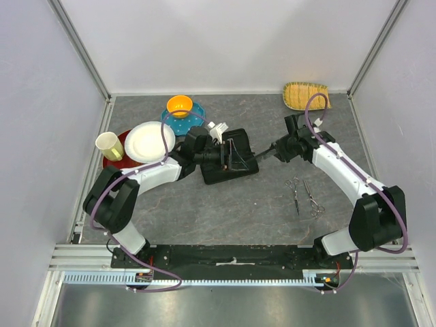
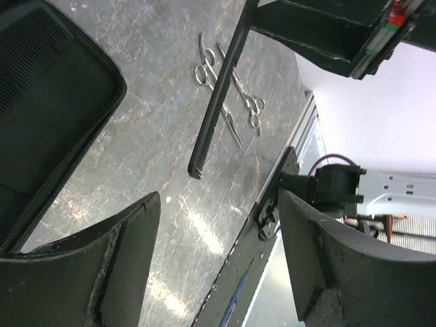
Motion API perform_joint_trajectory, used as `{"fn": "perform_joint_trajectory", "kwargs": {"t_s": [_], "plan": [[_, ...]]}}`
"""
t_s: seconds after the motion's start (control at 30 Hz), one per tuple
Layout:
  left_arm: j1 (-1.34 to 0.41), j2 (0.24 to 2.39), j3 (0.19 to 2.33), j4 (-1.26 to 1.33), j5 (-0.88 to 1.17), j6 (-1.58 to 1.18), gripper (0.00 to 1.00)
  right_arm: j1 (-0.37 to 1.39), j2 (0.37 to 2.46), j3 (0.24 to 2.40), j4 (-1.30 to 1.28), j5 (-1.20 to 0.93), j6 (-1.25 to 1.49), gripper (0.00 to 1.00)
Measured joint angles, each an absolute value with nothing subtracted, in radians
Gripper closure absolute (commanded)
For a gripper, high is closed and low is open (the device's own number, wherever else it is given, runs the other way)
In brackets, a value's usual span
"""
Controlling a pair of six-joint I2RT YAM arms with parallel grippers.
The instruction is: Sort the hair-cutting tools
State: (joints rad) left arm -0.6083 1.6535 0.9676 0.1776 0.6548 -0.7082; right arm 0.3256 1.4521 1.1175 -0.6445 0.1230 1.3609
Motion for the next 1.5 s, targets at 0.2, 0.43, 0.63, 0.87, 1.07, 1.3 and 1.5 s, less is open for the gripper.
{"fn": "perform_joint_trajectory", "kwargs": {"t_s": [0.2,0.43,0.63,0.87,1.07,1.3,1.5], "plan": [[-0.617,1.621,0.958,0.252,0.593,-0.76,0.36,0.327,1.455,1.181,-0.63,0.096,1.353,0.7],[-0.624,1.602,0.958,0.3,0.537,-0.789,0.49,0.328,1.476,1.201,-0.613,0.039,1.356,0.7],[-0.626,1.602,0.958,0.304,0.519,-0.796,0.7,0.328,1.49,1.224,-0.606,-0.004,1.365,0.7],[-0.631,1.603,0.975,0.273,0.497,-0.798,0.98,0.326,1.496,1.228,-0.596,-0.039,1.365,0.38],[-0.592,1.604,1.07,0.165,0.524,-0.781,0.98,0.256,1.525,1.228,-0.56,-0.162,1.257,0.02],[-0.472,1.617,1.209,-0.088,0.638,-0.682,0.98,0.201,1.559,1.263,-0.487,-0.326,1.023,0.02],[-0.347,1.617,1.249,-0.221,0.827,-0.605,0.98,0.202,1.551,1.262,-0.333,-0.445,0.889,0.02]]}}
